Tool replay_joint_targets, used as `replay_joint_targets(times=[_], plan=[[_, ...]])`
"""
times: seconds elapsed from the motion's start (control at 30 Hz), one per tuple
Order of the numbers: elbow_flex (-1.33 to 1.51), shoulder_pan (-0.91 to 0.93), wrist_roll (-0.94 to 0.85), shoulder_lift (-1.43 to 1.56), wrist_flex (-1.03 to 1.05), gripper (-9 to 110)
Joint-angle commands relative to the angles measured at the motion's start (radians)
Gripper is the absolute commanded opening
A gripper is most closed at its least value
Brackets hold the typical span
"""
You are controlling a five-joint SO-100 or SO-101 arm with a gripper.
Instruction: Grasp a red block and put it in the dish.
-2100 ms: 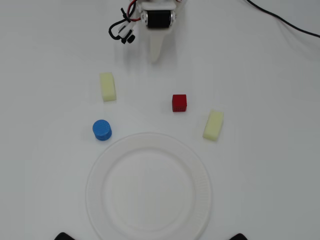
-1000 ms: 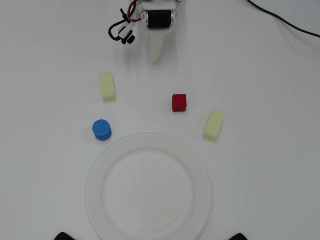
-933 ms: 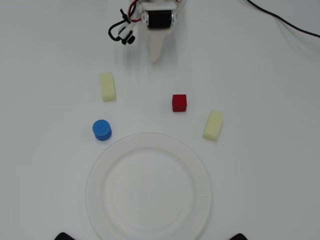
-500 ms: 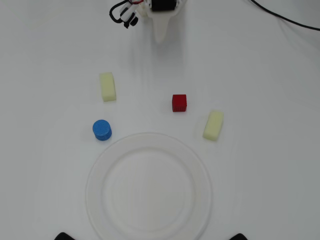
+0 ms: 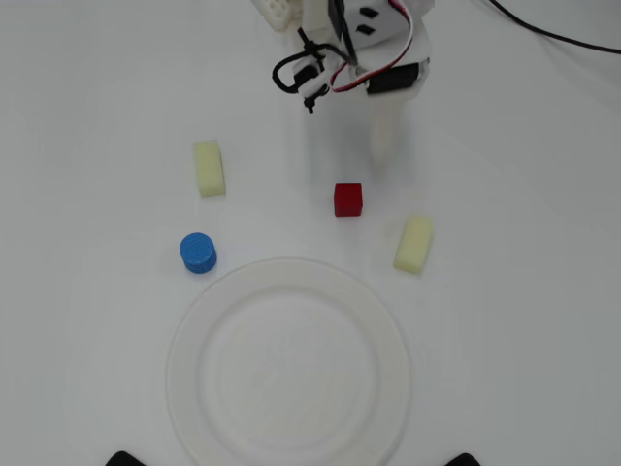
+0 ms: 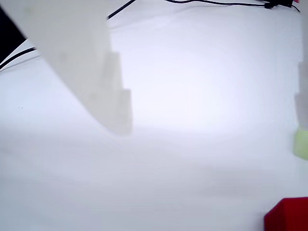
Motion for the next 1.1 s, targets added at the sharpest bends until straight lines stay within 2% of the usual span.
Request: replay_joint_targets(times=[0.0, 0.23, 0.53, 0.8, 1.07], plan=[[-0.110, -0.011, 0.008, -0.092, -0.023, 34], [-0.209, 0.081, -0.018, -0.299, -0.103, 34], [-0.209, 0.170, -0.055, -0.393, -0.175, 30], [-0.224, 0.163, -0.055, -0.400, -0.209, 19], [-0.252, 0.160, -0.037, -0.402, -0.212, 0]])
